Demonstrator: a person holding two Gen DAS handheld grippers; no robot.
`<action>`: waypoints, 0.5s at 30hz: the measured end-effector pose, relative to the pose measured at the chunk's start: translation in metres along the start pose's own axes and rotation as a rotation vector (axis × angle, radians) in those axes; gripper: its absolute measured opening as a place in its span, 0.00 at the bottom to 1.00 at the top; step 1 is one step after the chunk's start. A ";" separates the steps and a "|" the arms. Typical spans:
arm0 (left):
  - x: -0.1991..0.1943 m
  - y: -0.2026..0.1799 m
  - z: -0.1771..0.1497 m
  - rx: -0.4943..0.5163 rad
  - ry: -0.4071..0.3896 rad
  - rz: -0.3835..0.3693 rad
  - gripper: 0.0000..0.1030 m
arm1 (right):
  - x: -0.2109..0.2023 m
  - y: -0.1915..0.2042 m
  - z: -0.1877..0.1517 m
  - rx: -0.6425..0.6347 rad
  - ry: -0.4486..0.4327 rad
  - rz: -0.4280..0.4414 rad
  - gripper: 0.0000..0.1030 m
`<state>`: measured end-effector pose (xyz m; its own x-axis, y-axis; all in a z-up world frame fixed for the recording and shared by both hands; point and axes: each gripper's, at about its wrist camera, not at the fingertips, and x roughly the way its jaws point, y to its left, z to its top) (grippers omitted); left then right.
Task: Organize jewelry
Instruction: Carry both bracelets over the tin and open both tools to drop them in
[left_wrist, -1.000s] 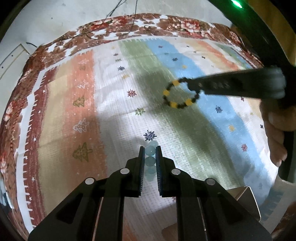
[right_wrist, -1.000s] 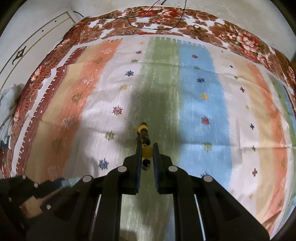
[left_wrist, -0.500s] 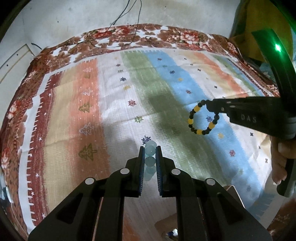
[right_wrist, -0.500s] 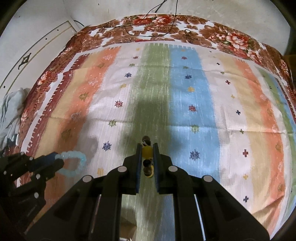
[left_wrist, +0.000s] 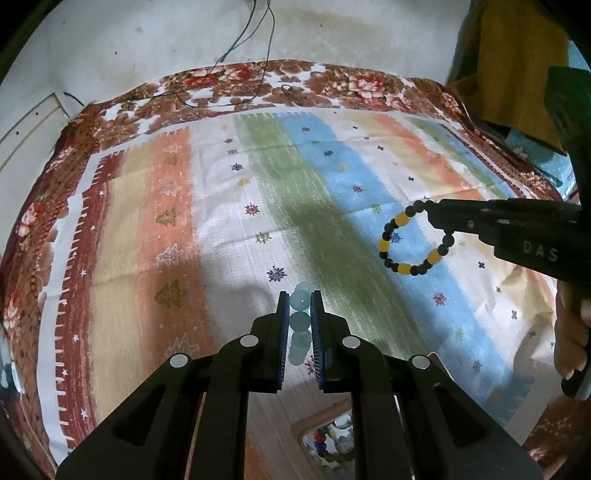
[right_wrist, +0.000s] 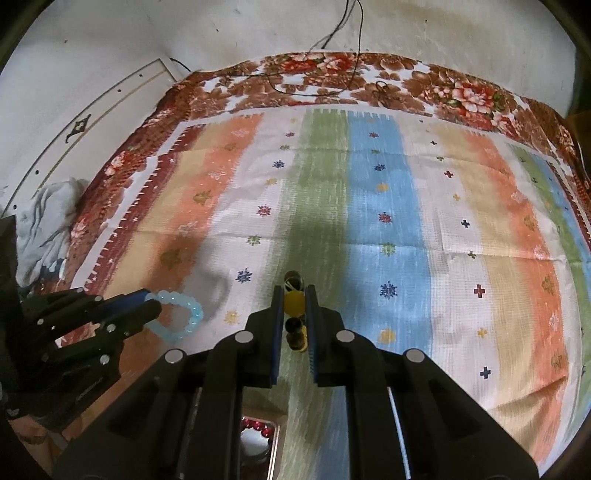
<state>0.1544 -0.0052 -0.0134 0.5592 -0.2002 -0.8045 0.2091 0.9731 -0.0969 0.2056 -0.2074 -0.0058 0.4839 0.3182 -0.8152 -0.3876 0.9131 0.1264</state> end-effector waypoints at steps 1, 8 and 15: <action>-0.003 -0.001 -0.001 0.000 -0.006 -0.002 0.11 | -0.003 0.001 -0.001 -0.004 -0.004 0.003 0.12; -0.022 -0.007 -0.009 0.008 -0.038 -0.025 0.11 | -0.024 0.012 -0.013 -0.036 -0.028 0.039 0.12; -0.036 -0.013 -0.019 0.019 -0.060 -0.033 0.11 | -0.047 0.024 -0.028 -0.075 -0.057 0.085 0.12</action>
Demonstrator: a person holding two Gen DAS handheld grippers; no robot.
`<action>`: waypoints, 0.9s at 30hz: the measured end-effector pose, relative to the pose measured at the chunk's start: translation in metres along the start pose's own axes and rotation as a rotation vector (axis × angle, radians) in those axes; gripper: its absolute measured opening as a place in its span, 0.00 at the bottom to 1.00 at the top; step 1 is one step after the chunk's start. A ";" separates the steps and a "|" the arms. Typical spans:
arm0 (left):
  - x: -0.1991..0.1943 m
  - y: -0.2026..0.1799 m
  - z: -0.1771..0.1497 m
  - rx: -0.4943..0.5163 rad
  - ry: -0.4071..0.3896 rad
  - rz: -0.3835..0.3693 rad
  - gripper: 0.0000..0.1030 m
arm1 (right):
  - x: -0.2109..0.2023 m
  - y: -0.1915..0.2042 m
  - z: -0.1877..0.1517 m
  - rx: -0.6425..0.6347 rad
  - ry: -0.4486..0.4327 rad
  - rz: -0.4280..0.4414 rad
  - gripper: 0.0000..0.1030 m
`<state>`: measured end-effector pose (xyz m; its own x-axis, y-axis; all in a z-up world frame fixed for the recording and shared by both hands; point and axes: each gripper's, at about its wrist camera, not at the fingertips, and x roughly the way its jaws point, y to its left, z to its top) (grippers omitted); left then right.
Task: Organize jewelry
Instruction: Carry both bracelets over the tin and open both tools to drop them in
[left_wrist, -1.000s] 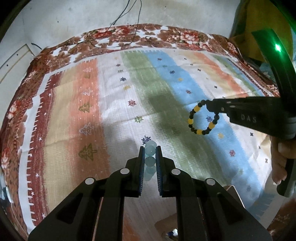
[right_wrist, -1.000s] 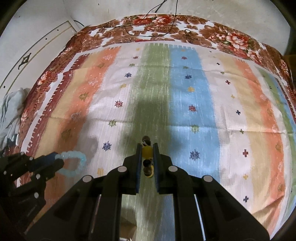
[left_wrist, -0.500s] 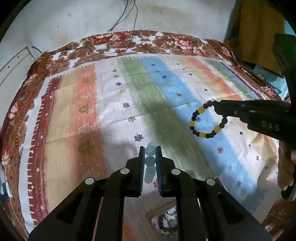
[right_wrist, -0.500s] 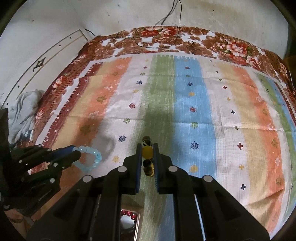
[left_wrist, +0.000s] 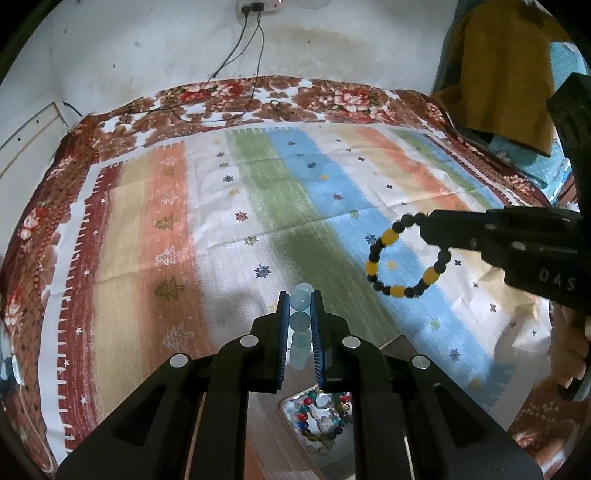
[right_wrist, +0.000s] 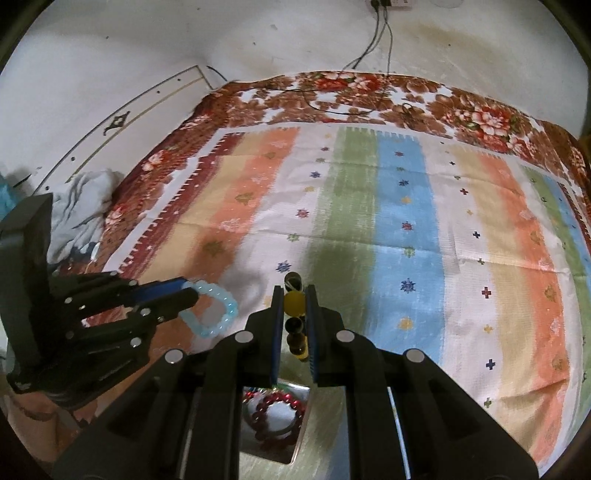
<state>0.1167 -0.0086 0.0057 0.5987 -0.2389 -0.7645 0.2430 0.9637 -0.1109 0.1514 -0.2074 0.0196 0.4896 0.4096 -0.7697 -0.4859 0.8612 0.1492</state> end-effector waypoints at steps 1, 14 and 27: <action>-0.002 -0.001 -0.001 0.001 -0.004 -0.001 0.11 | -0.002 0.002 -0.003 -0.004 0.002 0.006 0.12; -0.024 -0.016 -0.029 0.007 -0.025 -0.032 0.11 | -0.016 0.018 -0.043 -0.029 0.027 0.069 0.12; -0.027 -0.038 -0.069 0.025 0.010 -0.045 0.11 | -0.014 0.028 -0.088 -0.044 0.092 0.092 0.12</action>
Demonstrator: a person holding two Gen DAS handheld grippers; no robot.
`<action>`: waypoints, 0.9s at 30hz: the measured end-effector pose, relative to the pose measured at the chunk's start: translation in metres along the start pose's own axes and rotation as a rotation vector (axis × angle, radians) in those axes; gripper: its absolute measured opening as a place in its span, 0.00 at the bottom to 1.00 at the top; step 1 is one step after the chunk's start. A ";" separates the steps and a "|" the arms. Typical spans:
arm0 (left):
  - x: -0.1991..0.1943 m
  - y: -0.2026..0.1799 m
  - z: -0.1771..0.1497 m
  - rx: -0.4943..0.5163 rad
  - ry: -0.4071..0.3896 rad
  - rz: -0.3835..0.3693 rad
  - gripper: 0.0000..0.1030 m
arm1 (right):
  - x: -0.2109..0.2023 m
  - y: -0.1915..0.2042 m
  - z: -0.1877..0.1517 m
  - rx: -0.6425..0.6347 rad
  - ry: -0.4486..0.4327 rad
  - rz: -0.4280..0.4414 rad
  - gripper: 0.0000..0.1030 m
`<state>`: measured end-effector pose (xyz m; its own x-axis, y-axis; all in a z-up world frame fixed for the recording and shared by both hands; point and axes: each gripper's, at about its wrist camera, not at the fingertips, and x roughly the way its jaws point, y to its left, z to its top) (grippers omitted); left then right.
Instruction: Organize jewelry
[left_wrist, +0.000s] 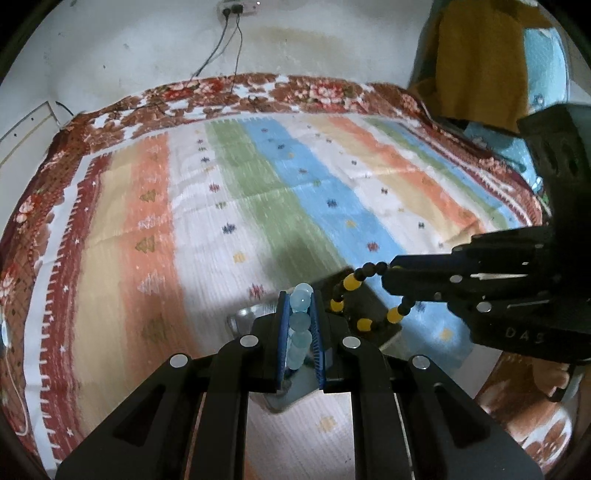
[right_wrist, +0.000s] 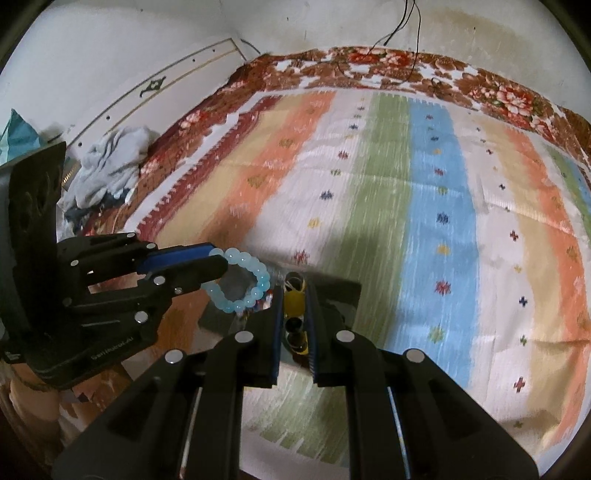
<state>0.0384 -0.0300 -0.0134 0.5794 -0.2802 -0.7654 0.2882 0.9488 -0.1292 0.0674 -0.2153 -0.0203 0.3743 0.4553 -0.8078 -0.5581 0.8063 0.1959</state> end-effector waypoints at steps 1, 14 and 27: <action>0.002 0.000 -0.002 -0.007 0.007 0.003 0.11 | 0.001 -0.001 -0.002 0.006 0.006 -0.003 0.12; -0.005 0.008 -0.024 -0.065 -0.015 0.016 0.76 | -0.019 -0.007 -0.032 0.003 -0.087 -0.028 0.70; -0.016 0.012 -0.042 -0.083 -0.052 0.053 0.94 | -0.029 0.001 -0.064 -0.030 -0.116 -0.045 0.88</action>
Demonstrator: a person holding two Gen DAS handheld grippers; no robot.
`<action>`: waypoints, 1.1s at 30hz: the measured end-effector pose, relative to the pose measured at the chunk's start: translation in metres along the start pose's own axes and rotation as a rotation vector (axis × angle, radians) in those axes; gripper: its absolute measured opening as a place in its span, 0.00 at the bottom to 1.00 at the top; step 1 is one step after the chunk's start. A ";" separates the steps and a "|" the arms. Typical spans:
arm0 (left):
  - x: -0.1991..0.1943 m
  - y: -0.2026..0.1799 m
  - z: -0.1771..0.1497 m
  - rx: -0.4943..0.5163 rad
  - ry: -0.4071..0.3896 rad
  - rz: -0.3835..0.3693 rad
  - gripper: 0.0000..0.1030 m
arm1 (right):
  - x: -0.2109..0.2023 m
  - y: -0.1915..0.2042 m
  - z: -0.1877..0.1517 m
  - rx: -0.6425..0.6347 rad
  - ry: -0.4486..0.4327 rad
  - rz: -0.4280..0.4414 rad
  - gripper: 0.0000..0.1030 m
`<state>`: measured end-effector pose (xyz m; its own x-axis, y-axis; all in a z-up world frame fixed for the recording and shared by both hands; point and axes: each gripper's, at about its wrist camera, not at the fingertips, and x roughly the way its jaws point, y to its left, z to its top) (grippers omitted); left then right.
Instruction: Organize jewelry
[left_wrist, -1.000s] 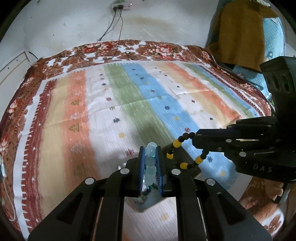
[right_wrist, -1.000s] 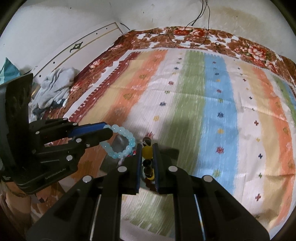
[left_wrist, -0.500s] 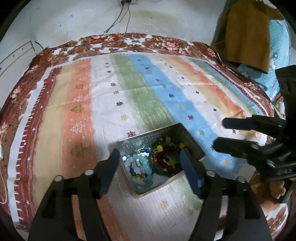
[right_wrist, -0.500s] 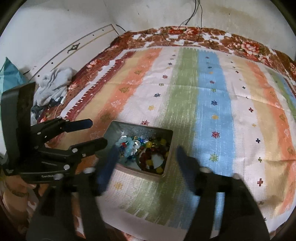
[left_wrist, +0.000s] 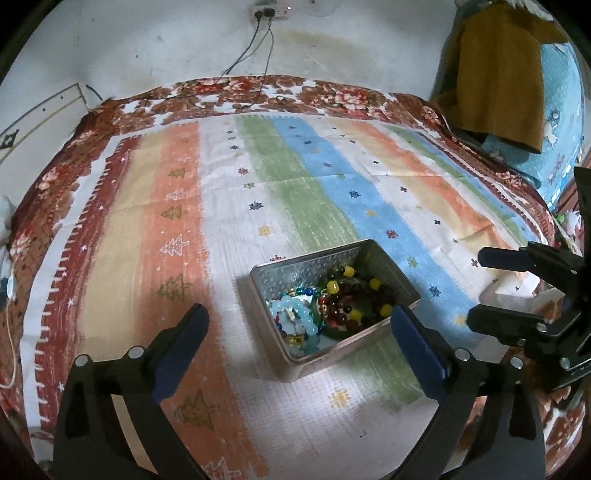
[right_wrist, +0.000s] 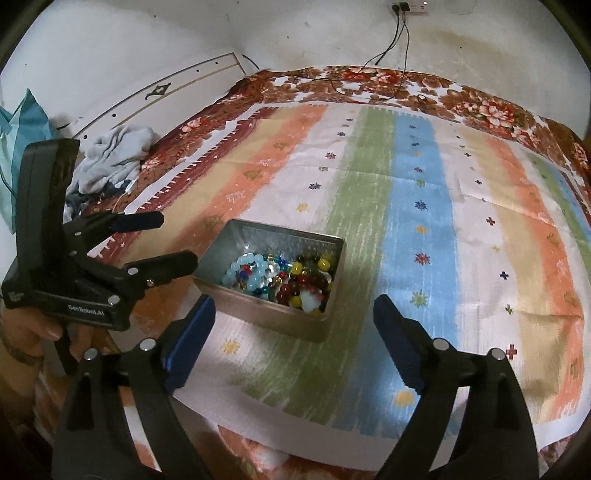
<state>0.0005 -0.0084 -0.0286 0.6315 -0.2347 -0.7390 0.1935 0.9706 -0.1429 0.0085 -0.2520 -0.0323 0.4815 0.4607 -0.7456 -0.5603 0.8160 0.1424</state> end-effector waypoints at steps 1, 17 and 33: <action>-0.001 0.001 -0.002 -0.003 -0.004 0.001 0.94 | -0.003 0.000 -0.002 0.006 -0.010 0.004 0.89; -0.027 -0.012 -0.017 0.059 -0.133 0.081 0.94 | -0.014 0.006 -0.016 0.004 -0.085 -0.057 0.95; -0.025 -0.017 -0.019 0.084 -0.149 0.089 0.94 | -0.010 0.007 -0.017 0.004 -0.076 -0.061 0.95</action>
<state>-0.0329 -0.0179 -0.0200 0.7520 -0.1592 -0.6396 0.1902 0.9815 -0.0207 -0.0119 -0.2567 -0.0349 0.5642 0.4354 -0.7015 -0.5260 0.8444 0.1011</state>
